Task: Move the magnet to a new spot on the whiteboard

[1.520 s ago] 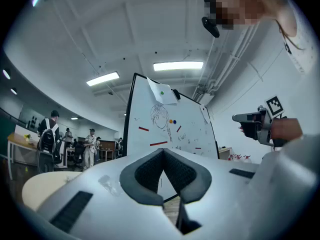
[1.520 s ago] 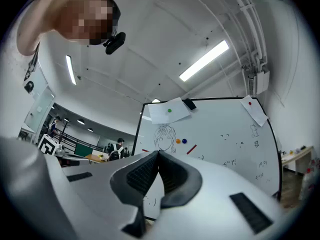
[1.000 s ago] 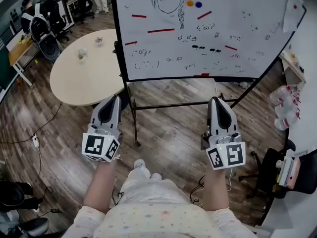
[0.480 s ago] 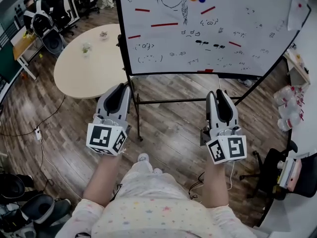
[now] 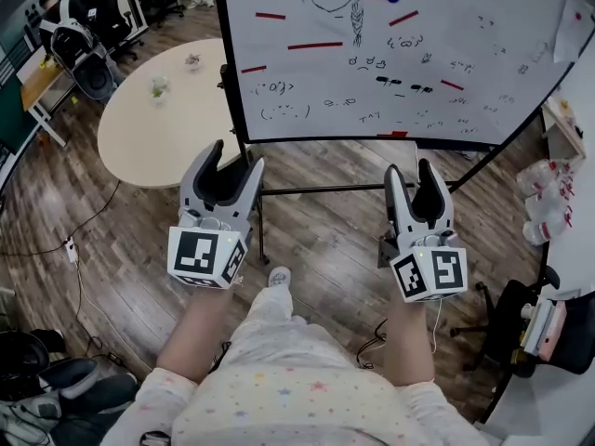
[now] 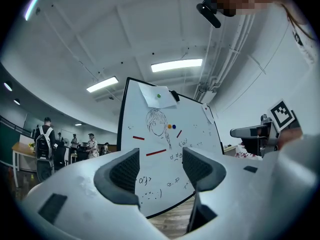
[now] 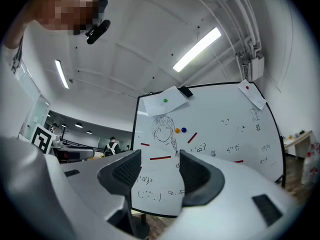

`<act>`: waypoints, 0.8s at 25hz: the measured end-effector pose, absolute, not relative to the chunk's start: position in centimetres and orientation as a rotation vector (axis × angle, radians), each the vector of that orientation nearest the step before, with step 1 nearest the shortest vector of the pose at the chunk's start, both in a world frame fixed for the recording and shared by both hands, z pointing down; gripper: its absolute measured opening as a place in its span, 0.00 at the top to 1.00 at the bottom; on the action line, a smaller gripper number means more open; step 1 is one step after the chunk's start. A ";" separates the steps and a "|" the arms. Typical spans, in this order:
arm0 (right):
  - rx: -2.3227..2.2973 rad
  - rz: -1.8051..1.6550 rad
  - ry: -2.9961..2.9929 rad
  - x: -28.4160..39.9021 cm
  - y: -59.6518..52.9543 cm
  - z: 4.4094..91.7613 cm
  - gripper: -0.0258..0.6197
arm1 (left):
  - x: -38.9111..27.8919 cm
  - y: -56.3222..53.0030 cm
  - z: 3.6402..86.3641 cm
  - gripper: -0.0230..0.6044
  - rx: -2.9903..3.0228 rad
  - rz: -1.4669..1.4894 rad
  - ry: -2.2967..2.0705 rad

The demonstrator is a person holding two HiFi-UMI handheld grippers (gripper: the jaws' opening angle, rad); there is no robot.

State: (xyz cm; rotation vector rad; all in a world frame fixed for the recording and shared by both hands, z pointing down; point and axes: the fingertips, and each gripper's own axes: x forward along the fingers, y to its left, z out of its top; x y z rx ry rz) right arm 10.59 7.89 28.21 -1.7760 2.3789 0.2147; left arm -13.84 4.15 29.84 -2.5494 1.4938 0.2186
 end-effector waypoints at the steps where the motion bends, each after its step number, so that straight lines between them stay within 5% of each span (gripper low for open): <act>1: -1.782 0.216 2.379 10.6 7.1 28.2 0.62 | -13.7 3.3 29.9 0.57 -2.556 0.223 1.486; 20: -1.900 0.301 2.313 9.5 -10.5 25.5 0.61 | -13.1 -15.1 25.3 0.57 -2.533 0.282 1.345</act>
